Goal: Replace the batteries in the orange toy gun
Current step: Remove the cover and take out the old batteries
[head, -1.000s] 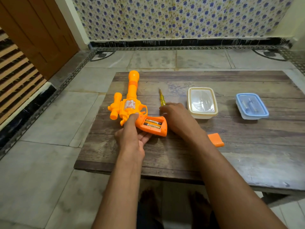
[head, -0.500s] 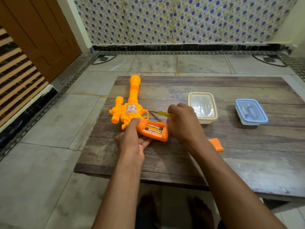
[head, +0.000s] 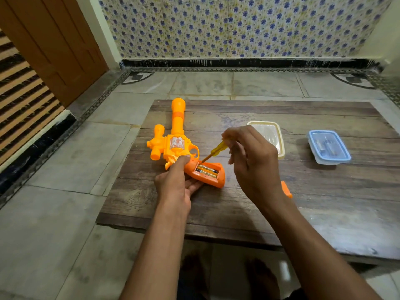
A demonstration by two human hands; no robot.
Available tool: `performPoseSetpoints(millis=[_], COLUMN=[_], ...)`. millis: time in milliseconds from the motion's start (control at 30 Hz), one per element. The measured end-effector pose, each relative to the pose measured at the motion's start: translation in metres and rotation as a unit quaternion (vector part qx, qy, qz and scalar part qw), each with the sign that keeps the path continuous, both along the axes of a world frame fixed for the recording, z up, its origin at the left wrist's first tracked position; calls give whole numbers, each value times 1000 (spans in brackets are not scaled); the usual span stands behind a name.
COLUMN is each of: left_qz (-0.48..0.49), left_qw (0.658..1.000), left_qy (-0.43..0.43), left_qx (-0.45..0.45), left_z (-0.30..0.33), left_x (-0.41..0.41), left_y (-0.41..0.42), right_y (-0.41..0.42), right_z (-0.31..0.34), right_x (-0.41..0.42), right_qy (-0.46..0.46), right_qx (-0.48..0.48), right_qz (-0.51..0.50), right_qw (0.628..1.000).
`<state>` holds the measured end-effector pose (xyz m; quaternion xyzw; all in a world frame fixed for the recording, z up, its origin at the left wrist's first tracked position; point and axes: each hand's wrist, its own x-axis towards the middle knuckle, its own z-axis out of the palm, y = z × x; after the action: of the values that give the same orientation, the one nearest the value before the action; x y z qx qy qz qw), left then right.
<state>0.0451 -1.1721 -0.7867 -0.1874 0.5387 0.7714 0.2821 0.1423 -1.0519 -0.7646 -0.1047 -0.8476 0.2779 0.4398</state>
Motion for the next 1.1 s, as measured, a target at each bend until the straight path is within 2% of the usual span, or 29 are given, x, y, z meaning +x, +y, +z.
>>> performPoseSetpoints(millis=[400, 833, 1100], left_qz=[-1, -14, -21], left_qw=[1000, 1000, 1000], left_qy=[-10, -8, 2], left_qx=[3, 1, 10], left_z=[-2, -6, -11], left_x=[-1, -4, -7], left_y=[1, 0, 2], right_y=[-4, -6, -20], right_z=[-5, -8, -8], right_x=[-6, -8, -12], right_qy=[2, 4, 18], right_qx=[24, 4, 92], right_qz=[-71, -111, -71], right_qw=[997, 994, 993])
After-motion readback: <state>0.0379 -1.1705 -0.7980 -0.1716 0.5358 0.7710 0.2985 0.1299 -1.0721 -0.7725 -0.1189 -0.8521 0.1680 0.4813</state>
